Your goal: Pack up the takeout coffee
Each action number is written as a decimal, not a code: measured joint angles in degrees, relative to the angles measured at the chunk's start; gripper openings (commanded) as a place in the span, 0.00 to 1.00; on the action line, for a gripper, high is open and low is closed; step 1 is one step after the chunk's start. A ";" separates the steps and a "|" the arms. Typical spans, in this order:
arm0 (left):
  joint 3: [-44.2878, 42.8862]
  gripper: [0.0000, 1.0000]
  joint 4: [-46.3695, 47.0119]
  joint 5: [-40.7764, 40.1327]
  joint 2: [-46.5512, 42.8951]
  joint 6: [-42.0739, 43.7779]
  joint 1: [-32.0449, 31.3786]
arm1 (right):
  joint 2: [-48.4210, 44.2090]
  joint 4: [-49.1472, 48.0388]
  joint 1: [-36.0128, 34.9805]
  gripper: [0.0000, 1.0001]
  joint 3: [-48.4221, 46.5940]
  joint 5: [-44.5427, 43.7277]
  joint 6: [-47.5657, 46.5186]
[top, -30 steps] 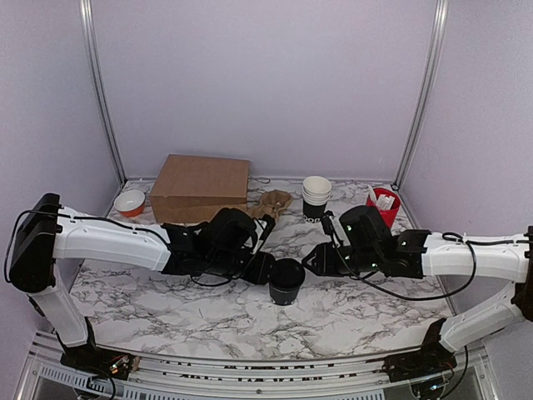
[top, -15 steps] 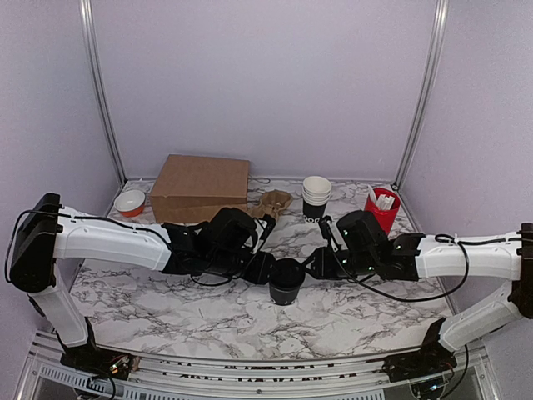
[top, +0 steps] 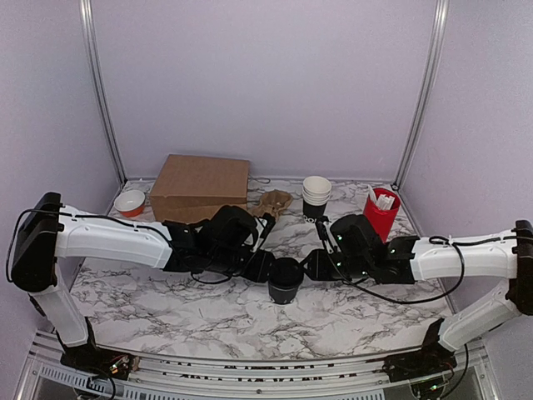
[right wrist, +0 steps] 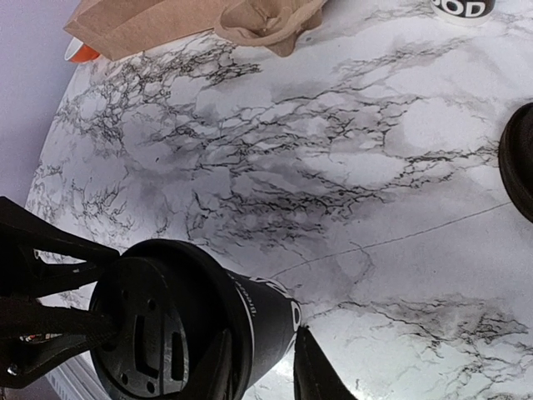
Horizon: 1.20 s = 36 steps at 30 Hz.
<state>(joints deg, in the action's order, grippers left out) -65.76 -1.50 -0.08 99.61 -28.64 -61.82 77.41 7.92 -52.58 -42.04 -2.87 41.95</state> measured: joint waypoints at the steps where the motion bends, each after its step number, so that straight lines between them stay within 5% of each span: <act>1: -0.02 0.38 -0.11 0.00 0.00 0.02 0.02 | 0.13 -0.28 -0.44 0.23 0.00 -0.76 0.11; 18: -0.50 0.38 -0.33 0.66 0.11 1.40 -0.04 | -5.20 13.35 -4.92 0.28 -4.04 -6.84 1.29; 27: -1.92 0.49 -2.86 -0.20 0.02 2.10 -0.04 | -5.33 13.44 -1.29 0.28 -4.20 -5.77 0.31; 36: -1.18 0.44 -5.18 -3.85 -5.05 -2.16 0.09 | -6.29 10.78 -0.35 0.28 -3.41 -2.75 -0.31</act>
<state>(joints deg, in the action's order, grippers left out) -66.94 -6.68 -3.92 94.56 -30.81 -61.73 71.11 18.70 -52.93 -45.45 -5.63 41.65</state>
